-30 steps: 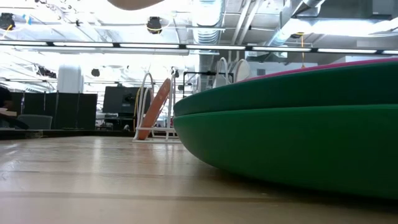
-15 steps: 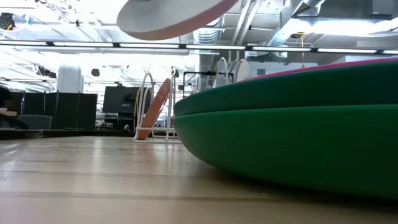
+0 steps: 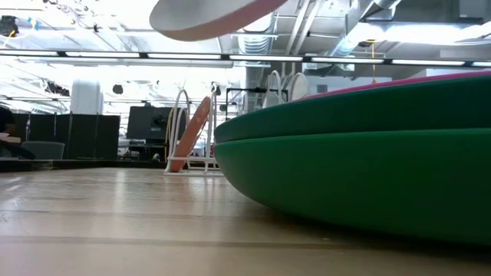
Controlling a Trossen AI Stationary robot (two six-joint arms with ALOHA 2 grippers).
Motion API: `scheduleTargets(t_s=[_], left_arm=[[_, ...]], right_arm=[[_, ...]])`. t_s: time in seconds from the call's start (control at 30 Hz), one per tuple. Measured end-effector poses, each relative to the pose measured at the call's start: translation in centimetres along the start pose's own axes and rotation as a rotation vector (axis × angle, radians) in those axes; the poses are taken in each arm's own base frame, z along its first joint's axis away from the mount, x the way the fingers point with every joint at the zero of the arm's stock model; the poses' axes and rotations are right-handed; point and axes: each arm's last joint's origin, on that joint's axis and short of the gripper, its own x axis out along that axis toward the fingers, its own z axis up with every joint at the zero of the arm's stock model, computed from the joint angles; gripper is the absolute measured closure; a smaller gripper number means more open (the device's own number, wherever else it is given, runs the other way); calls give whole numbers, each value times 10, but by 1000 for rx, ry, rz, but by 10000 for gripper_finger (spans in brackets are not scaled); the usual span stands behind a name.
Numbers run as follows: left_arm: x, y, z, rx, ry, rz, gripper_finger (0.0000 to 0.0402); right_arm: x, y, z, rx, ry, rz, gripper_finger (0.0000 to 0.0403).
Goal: Sort dishes
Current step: Put the small white plate in the dish rack
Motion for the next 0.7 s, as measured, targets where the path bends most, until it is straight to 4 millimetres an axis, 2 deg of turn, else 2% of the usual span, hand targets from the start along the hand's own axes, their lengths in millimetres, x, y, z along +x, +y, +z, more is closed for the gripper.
scheduleTargets(t_s=[0.17,0.3,0.53,0.7], left_arm=[[3,2,0,-8,7,5,401],[11,7,1,-41,7,48,401],[19,12,4,-44,3,79,401],[19,10,10,-58,-29,70,401]], right_arm=[[0,1,1,11,-16,-3,189],[0,1,1,10,-17,-2,156],[0,1,1,-44,-18,-6,147],[10,4,-2,-78,-18,-49,147]])
